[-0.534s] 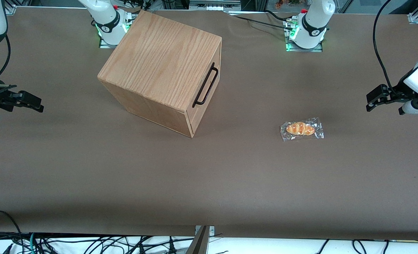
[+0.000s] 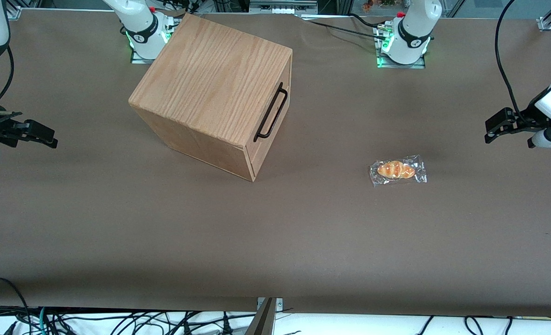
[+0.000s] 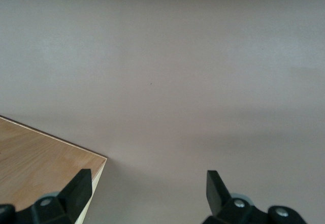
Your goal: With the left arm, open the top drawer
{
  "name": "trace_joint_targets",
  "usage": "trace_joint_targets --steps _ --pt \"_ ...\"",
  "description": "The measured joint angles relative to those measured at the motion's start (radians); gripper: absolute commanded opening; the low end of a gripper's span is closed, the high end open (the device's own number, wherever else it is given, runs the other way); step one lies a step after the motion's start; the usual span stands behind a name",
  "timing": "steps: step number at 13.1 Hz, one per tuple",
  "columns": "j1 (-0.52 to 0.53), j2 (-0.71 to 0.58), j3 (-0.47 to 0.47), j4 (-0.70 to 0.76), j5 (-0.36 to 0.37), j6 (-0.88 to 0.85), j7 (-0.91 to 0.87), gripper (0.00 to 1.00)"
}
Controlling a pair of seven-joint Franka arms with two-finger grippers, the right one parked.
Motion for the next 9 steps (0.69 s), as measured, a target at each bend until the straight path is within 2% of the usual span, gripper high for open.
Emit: trace_joint_targets --steps 9 --pt "0.018 0.0 0.0 0.0 0.0 -0.085 0.036 1.0"
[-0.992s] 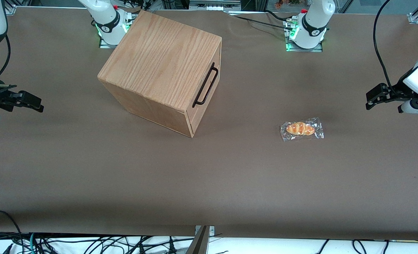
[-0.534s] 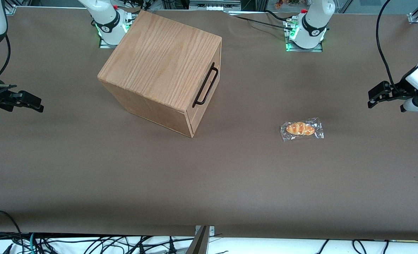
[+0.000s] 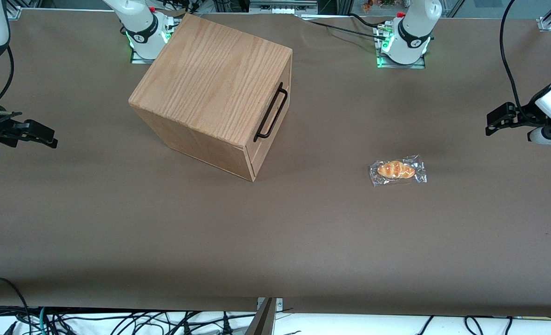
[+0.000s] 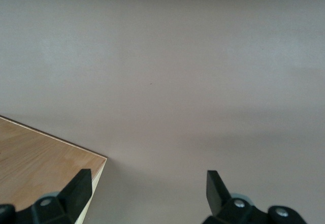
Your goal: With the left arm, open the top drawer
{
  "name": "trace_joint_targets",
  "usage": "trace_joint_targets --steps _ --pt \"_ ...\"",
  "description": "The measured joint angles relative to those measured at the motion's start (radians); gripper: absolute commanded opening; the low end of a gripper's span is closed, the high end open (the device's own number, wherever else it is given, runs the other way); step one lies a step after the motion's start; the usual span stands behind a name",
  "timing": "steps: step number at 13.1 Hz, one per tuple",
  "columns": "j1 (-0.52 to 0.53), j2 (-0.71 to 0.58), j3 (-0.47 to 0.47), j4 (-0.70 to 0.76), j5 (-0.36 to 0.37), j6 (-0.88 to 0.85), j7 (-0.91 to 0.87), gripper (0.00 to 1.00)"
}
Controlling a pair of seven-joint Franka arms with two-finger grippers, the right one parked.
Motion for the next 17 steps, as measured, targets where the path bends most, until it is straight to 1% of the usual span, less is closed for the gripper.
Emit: trace_joint_targets --steps 7,10,12,15,17 --pt "-0.001 0.0 -0.006 0.0 0.0 -0.014 0.001 1.0" --pt "-0.003 0.0 -0.03 0.0 0.0 -0.051 0.002 1.0" --pt "-0.004 0.0 -0.086 0.0 0.0 -0.094 0.001 1.0" --pt "-0.013 0.012 -0.226 -0.002 -0.012 -0.108 -0.012 1.0" --pt "-0.023 0.034 -0.289 -0.004 -0.082 -0.108 -0.04 1.0"
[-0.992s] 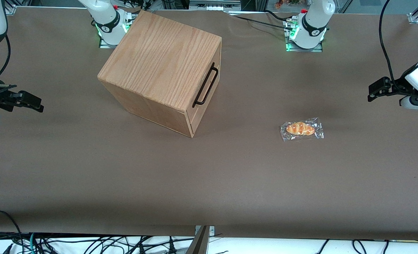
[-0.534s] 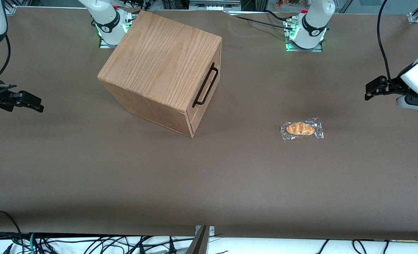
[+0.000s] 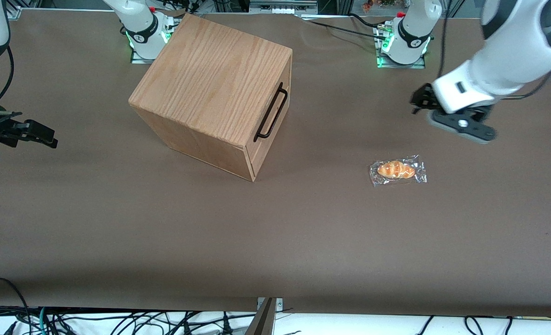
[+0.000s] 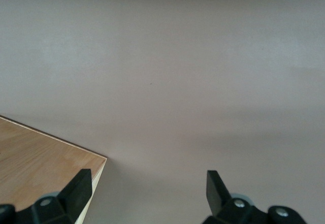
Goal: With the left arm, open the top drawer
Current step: 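Move the left gripper toward the black handle on the wooden cabinet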
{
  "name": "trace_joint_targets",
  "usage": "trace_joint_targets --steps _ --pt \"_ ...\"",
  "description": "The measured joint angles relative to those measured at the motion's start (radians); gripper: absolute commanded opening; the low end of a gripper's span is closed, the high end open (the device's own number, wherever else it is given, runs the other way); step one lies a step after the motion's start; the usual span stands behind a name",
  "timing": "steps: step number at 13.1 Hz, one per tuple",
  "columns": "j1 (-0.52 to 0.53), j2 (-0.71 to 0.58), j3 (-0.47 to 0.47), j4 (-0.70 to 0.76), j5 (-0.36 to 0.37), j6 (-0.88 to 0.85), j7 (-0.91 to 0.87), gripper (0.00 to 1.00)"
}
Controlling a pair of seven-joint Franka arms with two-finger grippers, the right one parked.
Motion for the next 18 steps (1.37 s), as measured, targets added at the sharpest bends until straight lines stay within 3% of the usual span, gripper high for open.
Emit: trace_joint_targets --steps 3,9,12,18 --pt "-0.007 0.038 -0.068 -0.004 -0.074 0.024 -0.002 1.0" --pt "-0.078 0.122 -0.224 -0.012 -0.078 0.231 -0.213 1.0" --pt "-0.129 0.181 -0.262 -0.029 -0.078 0.363 -0.321 1.0" --pt "-0.168 0.234 -0.298 -0.109 -0.078 0.552 -0.343 1.0"
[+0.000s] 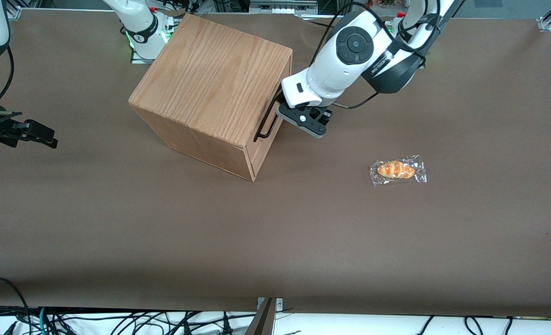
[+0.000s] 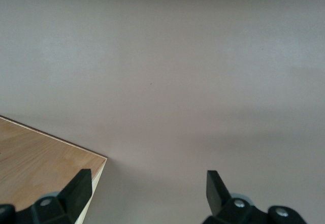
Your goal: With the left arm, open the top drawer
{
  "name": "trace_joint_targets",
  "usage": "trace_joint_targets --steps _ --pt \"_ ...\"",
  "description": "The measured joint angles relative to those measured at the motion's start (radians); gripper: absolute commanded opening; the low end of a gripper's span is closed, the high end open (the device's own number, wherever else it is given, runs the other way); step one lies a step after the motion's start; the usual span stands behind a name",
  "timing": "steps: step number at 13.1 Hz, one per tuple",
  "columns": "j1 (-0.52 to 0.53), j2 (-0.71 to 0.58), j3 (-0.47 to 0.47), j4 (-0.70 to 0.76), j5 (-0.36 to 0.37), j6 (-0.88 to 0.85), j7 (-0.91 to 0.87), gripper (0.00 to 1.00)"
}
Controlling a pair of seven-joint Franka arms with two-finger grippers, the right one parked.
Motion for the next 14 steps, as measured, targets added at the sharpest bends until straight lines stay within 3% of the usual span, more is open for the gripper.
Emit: trace_joint_targets --steps 14 --pt "-0.033 0.036 0.004 -0.078 0.022 0.083 -0.001 1.0"
